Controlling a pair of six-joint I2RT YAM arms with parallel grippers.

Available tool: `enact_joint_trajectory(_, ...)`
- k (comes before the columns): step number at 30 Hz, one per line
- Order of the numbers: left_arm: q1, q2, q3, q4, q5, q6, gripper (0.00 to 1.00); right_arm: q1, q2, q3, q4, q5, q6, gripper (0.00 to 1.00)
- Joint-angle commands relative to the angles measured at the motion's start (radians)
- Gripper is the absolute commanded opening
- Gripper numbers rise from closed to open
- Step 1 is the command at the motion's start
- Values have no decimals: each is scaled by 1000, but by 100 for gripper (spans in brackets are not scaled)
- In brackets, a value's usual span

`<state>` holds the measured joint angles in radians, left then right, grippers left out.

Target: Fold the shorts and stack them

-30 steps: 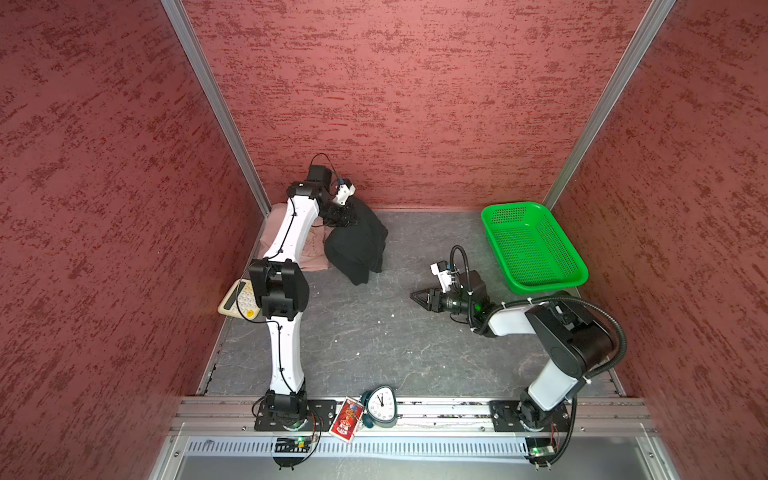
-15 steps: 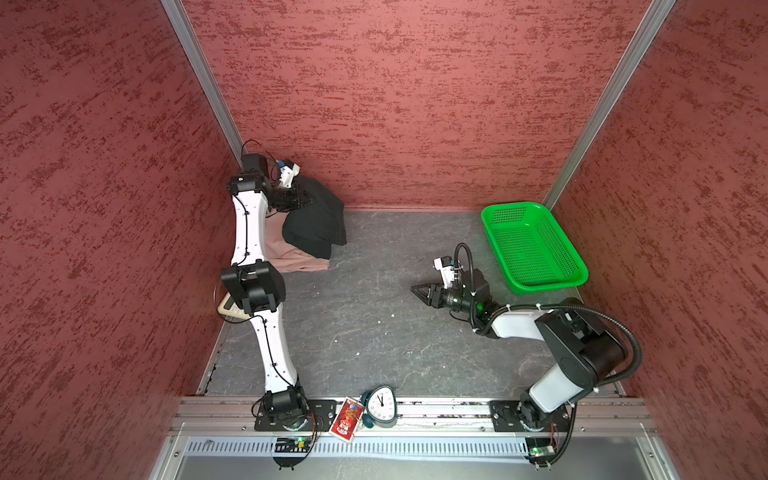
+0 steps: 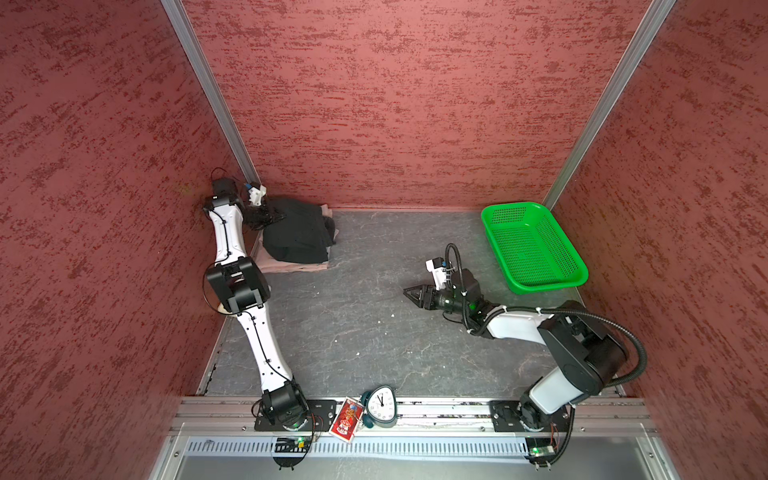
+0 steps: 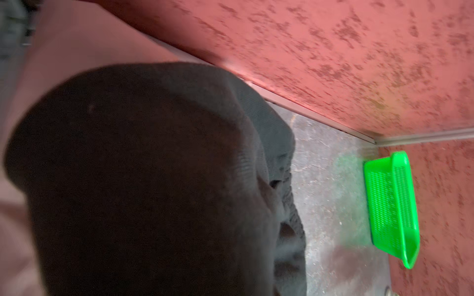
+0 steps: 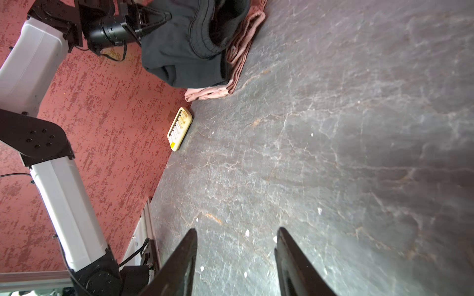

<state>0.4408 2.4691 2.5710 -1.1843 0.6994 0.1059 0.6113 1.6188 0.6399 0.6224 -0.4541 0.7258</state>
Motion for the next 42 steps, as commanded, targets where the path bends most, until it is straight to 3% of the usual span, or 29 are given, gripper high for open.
enact_joint_trajectory(1, 23, -9, 0, 28, -83, 20, 75, 10, 20, 38, -18, 31, 8, 57)
enact_joint_trajectory(2, 30, -14, 0, 16, -111, 18, 100, 11, 21, 47, -33, 33, 1, 59)
enact_joint_trajectory(7, 22, -72, 0, -9, -270, -9, 99, 11, -4, 90, -133, 77, -68, 64)
enact_joint_trajectory(13, -97, -241, -64, 14, -540, 9, 99, 10, -75, 139, -274, 180, -164, 68)
enact_joint_trajectory(16, -170, -420, -274, 167, -634, 23, 100, -7, -139, 171, -352, 294, -248, 72)
enact_joint_trajectory(19, -195, -656, -601, 436, -622, -33, 99, -60, -203, 225, -461, 402, -331, 85)
enact_joint_trajectory(21, -190, -800, -822, 644, -571, -72, 99, -113, -233, 248, -498, 430, -373, 91)
enact_joint_trajectory(23, -173, -888, -967, 786, -622, -86, 99, -176, -254, 264, -512, 405, -396, 96)
enact_joint_trajectory(25, -136, -873, -958, 767, -655, -95, 99, -210, -265, 278, -518, 369, -419, 98)
enact_joint_trajectory(28, -97, -799, -839, 590, -597, -114, 99, -229, -293, 291, -559, 403, -461, 99)
enact_joint_trajectory(30, -125, -836, -889, 590, -600, -97, 99, -260, -328, 272, -559, 420, -464, 99)
enact_joint_trajectory(33, -190, -998, -1118, 769, -646, -76, 99, -339, -390, 199, -521, 443, -453, 99)
enact_joint_trajectory(38, -253, -1249, -1558, 1083, -590, -259, 99, -473, -434, 100, -492, 590, -437, 99)
enact_joint_trajectory(42, -360, -1358, -1921, 1289, -727, -266, 99, -537, -481, -53, -390, 708, -450, 99)
